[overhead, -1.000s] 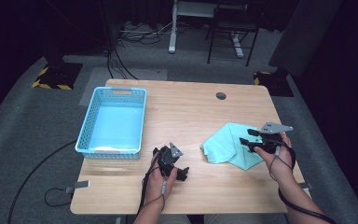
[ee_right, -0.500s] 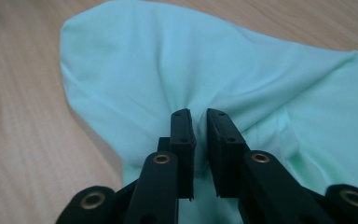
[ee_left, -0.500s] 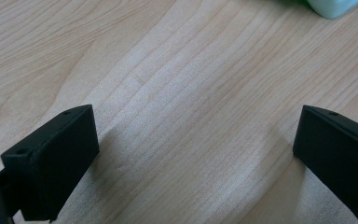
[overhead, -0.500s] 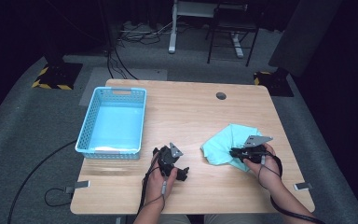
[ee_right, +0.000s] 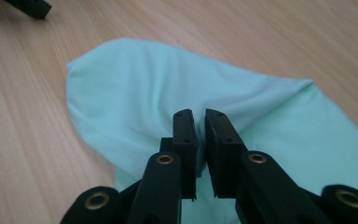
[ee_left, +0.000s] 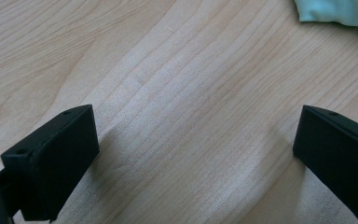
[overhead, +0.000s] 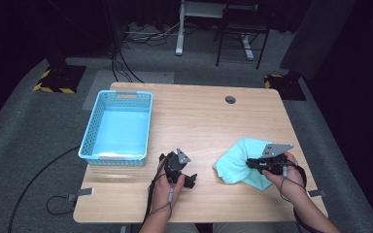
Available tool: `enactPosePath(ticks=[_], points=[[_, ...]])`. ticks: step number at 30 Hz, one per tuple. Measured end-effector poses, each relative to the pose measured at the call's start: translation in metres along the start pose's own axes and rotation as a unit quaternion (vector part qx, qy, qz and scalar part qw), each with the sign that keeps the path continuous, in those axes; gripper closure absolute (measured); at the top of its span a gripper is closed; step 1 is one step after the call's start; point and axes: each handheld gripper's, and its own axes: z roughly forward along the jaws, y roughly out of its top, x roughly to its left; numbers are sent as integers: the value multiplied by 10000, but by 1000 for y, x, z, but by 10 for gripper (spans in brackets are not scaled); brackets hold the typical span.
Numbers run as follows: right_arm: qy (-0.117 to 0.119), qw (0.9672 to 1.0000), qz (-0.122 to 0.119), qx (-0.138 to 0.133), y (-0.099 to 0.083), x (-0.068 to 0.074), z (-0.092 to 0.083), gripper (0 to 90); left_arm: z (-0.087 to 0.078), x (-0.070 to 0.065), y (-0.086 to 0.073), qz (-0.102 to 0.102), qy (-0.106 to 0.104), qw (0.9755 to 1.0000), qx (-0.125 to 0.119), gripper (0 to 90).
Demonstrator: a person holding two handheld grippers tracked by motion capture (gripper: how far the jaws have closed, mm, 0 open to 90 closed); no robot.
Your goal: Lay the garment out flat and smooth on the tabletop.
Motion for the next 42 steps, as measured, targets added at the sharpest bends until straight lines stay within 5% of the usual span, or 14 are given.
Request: enactPosePath(ticks=[3,5,7,8,11,17,23,31,33,36,42], points=[[-131,9995,-183,-214,30,-6,5,841,0,0,0,0,-1,10000,1,2],[-298,9953,-233,-894,63,-12,14,787,0,0,0,-5,0,10000,3,2],[-252,9888,-11,-1469,82,-18,22,511,0,0,0,-20,0,10000,4,2],[-244,9876,108,-1546,88,-19,26,427,0,0,0,-27,2,10000,7,2],[-278,9900,168,-1376,94,-20,29,417,0,0,0,-31,3,10000,5,2],[-338,9913,665,-1082,53,-32,22,425,0,0,0,-34,3,10000,4,1],[-371,9934,811,-726,26,-36,21,430,0,0,0,-32,3,10000,6,2],[-229,9957,892,99,-6,-43,50,421,0,0,0,-33,5,10000,5,2],[-181,9936,1104,-124,-10,-48,55,424,0,0,0,-33,4,10000,5,2],[-356,9934,1082,-145,-7,-57,59,418,0,0,0,-36,4,10000,4,2],[-306,9936,1031,-354,1,-58,47,463,0,0,0,-34,3,10000,4,2]])
